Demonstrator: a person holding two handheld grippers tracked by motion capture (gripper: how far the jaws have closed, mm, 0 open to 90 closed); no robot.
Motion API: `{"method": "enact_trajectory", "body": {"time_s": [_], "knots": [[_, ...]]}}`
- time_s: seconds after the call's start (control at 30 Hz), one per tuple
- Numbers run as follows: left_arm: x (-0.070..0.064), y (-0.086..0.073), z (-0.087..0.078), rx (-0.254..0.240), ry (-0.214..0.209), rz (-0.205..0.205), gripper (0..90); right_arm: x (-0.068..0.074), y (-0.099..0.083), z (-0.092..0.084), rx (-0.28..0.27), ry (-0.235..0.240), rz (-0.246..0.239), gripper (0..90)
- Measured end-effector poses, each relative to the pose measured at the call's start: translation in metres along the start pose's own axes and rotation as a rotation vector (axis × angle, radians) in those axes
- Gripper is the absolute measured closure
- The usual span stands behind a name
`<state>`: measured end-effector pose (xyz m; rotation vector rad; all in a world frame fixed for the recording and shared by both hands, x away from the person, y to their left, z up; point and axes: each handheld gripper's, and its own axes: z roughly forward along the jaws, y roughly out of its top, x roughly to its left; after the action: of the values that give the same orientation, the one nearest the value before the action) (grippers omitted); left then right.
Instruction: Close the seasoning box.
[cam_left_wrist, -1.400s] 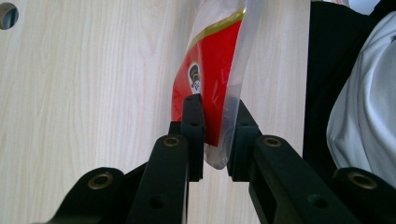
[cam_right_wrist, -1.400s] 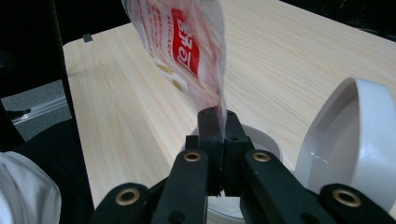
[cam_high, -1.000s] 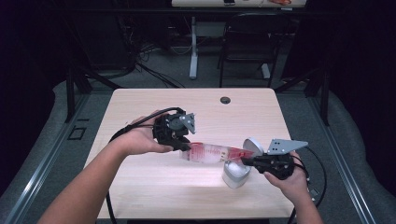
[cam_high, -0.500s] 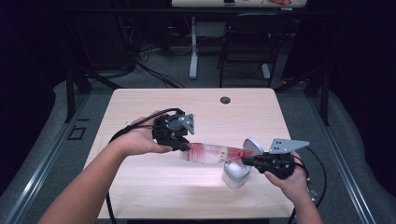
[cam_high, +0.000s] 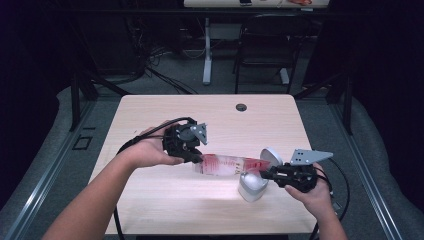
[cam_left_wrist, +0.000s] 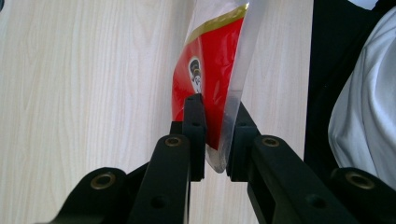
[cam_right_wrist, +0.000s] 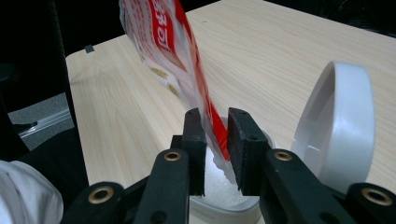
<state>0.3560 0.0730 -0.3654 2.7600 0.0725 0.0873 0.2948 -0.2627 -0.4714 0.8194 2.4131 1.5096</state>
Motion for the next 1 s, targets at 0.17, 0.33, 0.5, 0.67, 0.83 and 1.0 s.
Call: {"method": "enact_trajectory", "body": {"time_s": [0.17, 0.33, 0.5, 0.67, 0.83, 1.0], "knots": [[0.000, 0.000, 0.000, 0.000, 0.000, -0.002, 81.6, -0.001, -0.002, 0.003, 0.022, -0.001, -0.012, 78.6], [0.000, -0.001, 0.001, -0.003, -0.006, -0.006, 81.4, -0.003, -0.005, 0.003, 0.018, 0.005, -0.001, 79.1], [0.000, -0.004, 0.001, -0.007, -0.002, -0.010, 81.3, -0.002, -0.005, 0.003, 0.004, 0.007, -0.003, 82.4], [0.000, -0.008, 0.001, -0.010, -0.002, -0.012, 81.3, 0.000, -0.004, 0.004, -0.007, -0.002, -0.013, 84.5], [0.000, -0.012, 0.003, -0.015, -0.002, -0.015, 81.3, 0.001, -0.002, 0.004, -0.004, 0.000, -0.029, 86.2], [-0.001, -0.017, 0.006, -0.022, -0.006, -0.030, 81.1, 0.005, 0.000, 0.004, 0.001, 0.003, -0.056, 88.3]]}}
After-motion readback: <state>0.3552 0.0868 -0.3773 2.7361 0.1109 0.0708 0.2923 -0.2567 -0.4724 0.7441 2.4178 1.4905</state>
